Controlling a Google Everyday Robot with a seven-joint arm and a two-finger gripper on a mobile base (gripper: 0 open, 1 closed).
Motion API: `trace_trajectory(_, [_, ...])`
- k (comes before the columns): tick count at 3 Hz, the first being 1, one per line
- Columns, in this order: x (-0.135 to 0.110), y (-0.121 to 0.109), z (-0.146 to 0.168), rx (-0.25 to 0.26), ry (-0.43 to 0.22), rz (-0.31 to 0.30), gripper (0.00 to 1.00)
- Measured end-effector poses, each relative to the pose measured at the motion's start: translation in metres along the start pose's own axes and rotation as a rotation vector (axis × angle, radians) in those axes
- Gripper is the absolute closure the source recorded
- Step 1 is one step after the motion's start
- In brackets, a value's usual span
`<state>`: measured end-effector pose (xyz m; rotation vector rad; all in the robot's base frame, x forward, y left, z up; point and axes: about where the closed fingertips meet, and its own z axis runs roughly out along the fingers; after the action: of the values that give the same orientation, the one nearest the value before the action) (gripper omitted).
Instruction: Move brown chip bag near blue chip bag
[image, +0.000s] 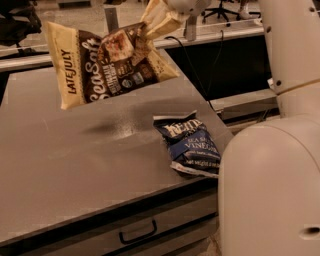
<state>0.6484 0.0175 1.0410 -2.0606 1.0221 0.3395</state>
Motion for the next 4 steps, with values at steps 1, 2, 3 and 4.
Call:
trace_trajectory(1, [-0.013, 0.015, -0.019, 0.014, -0.017, 0.023, 1.0])
trace_trajectory(2, [-0.026, 0.043, -0.021, -0.025, -0.022, 0.061, 1.0])
trace_trajectory(3, [-0.041, 0.075, -0.016, -0.058, -0.036, 0.079, 0.83])
trace_trajectory(4, [-0.045, 0.11, 0.003, -0.122, -0.049, 0.123, 0.6])
